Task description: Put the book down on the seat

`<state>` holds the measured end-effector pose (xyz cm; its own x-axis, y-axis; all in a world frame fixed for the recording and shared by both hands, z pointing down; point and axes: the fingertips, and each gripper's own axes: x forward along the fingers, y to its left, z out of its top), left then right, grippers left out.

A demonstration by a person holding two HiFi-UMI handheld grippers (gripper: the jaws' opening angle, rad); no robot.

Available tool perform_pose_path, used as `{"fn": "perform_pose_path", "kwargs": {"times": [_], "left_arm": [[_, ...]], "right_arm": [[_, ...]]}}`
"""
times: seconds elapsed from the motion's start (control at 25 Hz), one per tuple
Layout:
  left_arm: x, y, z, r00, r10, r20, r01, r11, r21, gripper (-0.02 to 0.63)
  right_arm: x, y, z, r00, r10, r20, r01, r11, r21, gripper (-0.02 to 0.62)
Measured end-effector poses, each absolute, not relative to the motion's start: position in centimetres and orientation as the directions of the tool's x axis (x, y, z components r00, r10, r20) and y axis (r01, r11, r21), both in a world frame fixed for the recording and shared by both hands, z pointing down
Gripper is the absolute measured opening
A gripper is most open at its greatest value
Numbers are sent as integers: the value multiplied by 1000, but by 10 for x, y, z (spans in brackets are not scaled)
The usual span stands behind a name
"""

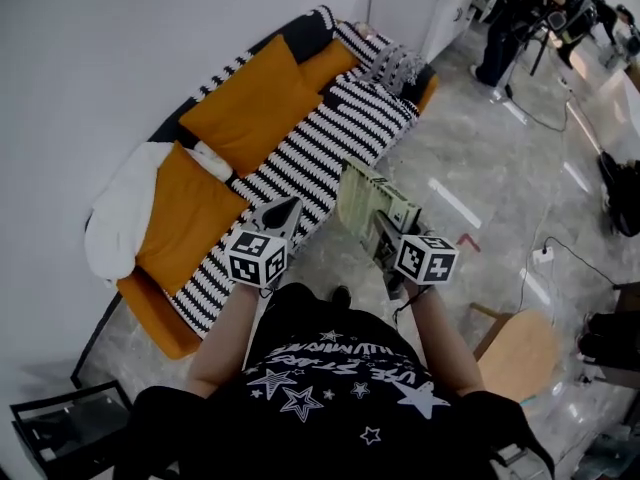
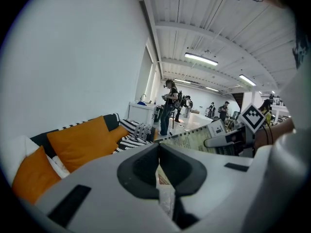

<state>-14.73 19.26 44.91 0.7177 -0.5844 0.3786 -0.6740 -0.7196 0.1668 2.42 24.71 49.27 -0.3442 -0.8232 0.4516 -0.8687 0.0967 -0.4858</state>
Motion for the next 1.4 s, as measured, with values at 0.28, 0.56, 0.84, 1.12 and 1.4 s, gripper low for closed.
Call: {"fn": "perform_pose_path", "kwargs": {"times": [0.28, 0.56, 0.84, 1.12, 1.4], "left_arm": [[-145, 179, 458, 700, -594, 396, -695, -695, 185, 9], [-131, 131, 467, 715, -577, 394, -680, -704, 203, 8], [-97, 56, 484, 747, -525, 407, -640, -733, 231, 8], [-70, -45, 487, 754, -524, 396, -635, -736, 237, 8], [-62, -118, 473, 761, -527, 379, -625, -751, 213, 9]], "right_arm": [[18, 238, 509, -374, -796, 476, -857, 101, -505, 170], [32, 208, 518, -351, -792, 500, -867, 73, -494, 170], [65, 140, 525, -313, -776, 548, -887, 32, -461, 170], [88, 39, 527, -301, -777, 552, -889, 18, -458, 170], [98, -40, 518, -291, -788, 542, -894, 23, -448, 170]]}}
